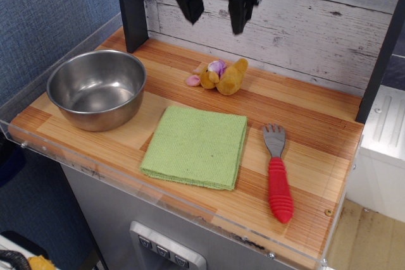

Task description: Place the beef into the steel pan.

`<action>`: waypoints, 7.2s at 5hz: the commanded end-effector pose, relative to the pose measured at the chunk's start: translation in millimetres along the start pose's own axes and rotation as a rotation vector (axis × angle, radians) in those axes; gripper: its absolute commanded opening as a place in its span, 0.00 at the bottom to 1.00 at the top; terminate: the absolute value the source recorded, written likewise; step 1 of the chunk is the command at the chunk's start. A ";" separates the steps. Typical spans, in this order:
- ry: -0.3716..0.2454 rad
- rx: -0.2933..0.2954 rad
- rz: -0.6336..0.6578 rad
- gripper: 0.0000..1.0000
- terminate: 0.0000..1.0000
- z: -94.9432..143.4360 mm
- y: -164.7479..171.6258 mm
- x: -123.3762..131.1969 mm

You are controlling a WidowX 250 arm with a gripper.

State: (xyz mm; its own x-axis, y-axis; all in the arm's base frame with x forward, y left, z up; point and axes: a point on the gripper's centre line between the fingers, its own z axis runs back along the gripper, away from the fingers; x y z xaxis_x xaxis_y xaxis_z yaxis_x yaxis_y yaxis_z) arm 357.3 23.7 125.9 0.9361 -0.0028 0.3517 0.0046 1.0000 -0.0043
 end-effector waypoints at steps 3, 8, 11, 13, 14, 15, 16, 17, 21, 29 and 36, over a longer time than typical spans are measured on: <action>0.070 0.008 0.039 1.00 0.00 -63.3 8.4 16.4; 0.101 0.033 0.030 0.00 0.00 -78.5 11.6 1.8; 0.081 -0.011 0.008 0.00 0.00 -66.7 1.8 9.2; 0.041 -0.067 0.017 0.00 0.00 -23.2 -9.4 27.3; 0.013 -0.091 0.044 0.00 0.00 12.8 -5.1 27.7; 0.013 -0.089 0.061 0.00 0.00 48.8 10.2 10.6; 0.015 -0.083 0.091 0.00 0.00 71.3 30.3 -10.2; 0.014 -0.052 0.134 0.00 0.00 88.4 55.4 -30.3; 0.055 0.090 0.327 0.00 0.00 69.9 104.9 -99.1; 0.128 0.144 0.401 0.00 0.00 -39.1 132.0 -99.0; 0.106 0.068 0.418 1.00 0.00 -13.9 131.5 -83.3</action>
State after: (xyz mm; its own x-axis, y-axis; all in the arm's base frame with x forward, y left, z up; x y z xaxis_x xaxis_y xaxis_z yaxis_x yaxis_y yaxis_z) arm 284.0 154.6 60.1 0.8957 0.4128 0.1653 -0.4064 0.9108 -0.0721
